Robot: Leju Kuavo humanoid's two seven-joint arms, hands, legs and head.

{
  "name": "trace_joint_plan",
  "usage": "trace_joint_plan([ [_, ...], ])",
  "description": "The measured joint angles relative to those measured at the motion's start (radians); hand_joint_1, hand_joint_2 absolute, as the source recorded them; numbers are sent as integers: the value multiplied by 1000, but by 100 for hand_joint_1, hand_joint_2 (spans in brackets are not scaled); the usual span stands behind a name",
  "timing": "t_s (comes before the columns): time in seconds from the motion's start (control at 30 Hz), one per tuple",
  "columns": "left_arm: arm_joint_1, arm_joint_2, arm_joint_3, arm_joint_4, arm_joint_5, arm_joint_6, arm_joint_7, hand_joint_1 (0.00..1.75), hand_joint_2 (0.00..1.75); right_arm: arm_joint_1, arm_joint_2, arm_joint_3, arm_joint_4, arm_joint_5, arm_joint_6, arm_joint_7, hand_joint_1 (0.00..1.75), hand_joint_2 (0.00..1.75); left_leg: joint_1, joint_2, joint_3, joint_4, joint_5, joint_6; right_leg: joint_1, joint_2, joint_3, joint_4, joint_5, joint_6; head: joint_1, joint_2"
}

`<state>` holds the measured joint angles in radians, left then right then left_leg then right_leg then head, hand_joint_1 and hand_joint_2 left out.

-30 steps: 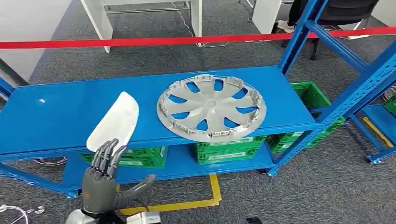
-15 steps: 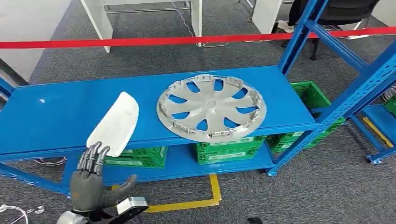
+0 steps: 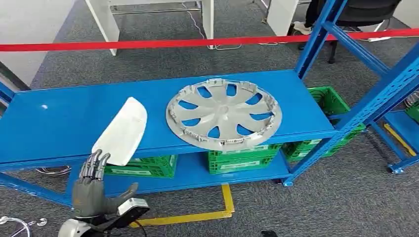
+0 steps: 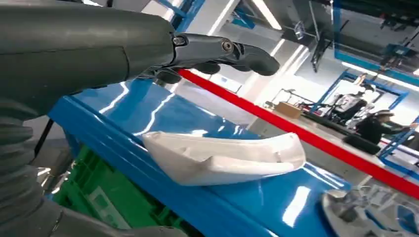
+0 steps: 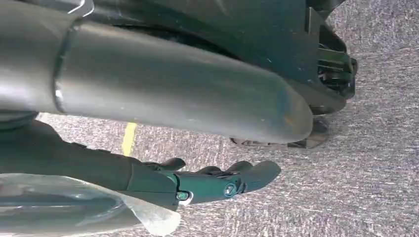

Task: Take the parts from the cabinet and place them on the table.

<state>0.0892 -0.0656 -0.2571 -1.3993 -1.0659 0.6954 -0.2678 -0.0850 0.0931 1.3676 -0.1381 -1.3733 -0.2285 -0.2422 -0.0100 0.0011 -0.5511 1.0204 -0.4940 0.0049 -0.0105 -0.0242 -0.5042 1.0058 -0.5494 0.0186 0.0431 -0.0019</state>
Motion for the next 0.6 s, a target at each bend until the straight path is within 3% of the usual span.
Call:
trace_joint_plan([
  [0.4, -125, -2, 3, 148, 38, -4, 10, 0, 175, -1, -8, 22, 0, 14, 4, 5, 0, 0, 0, 0, 0, 0, 0, 0, 0, 0, 0, 0, 0, 0, 0, 0],
  [0.6, -158, -2, 2, 180, 40, -5, 25, 0, 175, 0, -31, 31, 1, 27, 43, 5, 0, 0, 0, 0, 0, 0, 0, 0, 0, 0, 0, 0, 0, 0, 0, 0],
])
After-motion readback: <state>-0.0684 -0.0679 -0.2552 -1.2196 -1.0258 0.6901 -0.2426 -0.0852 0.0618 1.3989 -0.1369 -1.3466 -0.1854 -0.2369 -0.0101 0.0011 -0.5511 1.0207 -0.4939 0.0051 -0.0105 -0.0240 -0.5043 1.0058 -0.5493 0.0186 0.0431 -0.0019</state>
